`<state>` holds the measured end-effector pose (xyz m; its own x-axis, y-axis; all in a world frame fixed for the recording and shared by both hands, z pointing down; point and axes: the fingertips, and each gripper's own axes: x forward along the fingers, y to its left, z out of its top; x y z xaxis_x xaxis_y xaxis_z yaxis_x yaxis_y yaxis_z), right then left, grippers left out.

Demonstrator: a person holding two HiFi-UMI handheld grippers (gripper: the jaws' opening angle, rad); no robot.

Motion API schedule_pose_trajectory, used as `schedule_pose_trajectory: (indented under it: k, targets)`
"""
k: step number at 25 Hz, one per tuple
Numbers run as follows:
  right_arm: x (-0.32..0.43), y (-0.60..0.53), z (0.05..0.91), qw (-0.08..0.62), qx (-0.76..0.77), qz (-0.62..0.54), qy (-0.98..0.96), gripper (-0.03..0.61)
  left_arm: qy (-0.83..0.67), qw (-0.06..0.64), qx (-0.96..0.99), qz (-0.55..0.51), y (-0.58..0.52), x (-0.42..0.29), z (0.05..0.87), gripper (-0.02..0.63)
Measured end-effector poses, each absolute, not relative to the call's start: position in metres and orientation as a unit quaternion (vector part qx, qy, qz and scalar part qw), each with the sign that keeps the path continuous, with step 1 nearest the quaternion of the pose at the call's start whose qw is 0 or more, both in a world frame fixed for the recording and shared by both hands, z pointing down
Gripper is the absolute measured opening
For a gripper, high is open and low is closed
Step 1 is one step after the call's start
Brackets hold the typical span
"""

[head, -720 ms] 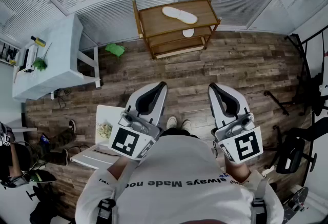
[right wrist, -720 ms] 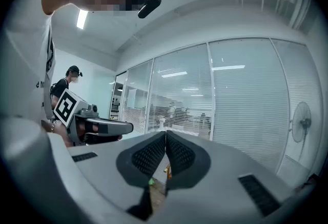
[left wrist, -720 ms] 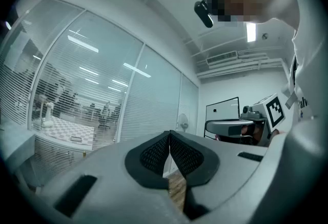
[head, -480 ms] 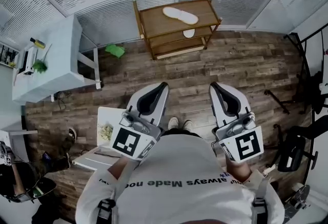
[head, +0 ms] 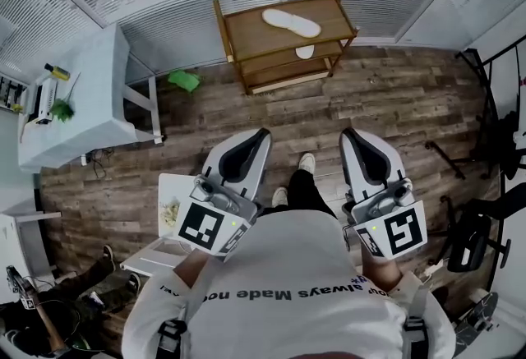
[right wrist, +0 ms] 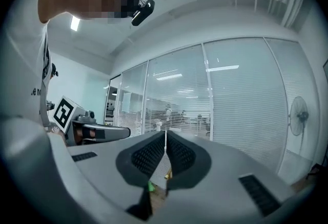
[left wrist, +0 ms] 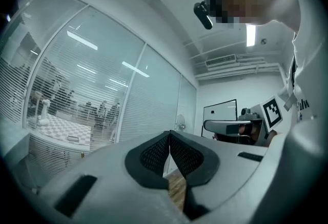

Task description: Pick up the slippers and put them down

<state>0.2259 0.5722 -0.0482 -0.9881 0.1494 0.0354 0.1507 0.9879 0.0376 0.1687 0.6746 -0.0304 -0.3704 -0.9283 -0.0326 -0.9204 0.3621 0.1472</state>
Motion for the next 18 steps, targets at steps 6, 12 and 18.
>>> schedule_pose_trajectory:
  k: [6, 12, 18]
  targets:
    - [0.209, 0.558, -0.040, 0.017, -0.075, -0.024, -0.997, 0.015, -0.827, 0.036, 0.556, -0.072, 0.662, 0.153, -0.018, 0.012]
    - [0.180, 0.527, -0.040, 0.022, -0.072, -0.018, -0.997, 0.015, -0.827, 0.043, 0.557, -0.066, 0.634, 0.125, -0.020, 0.012]
    - [0.148, 0.483, -0.039, 0.025, -0.075, -0.017, -0.997, 0.015, -0.831, 0.038, 0.551, -0.069, 0.591, 0.092, -0.026, 0.012]
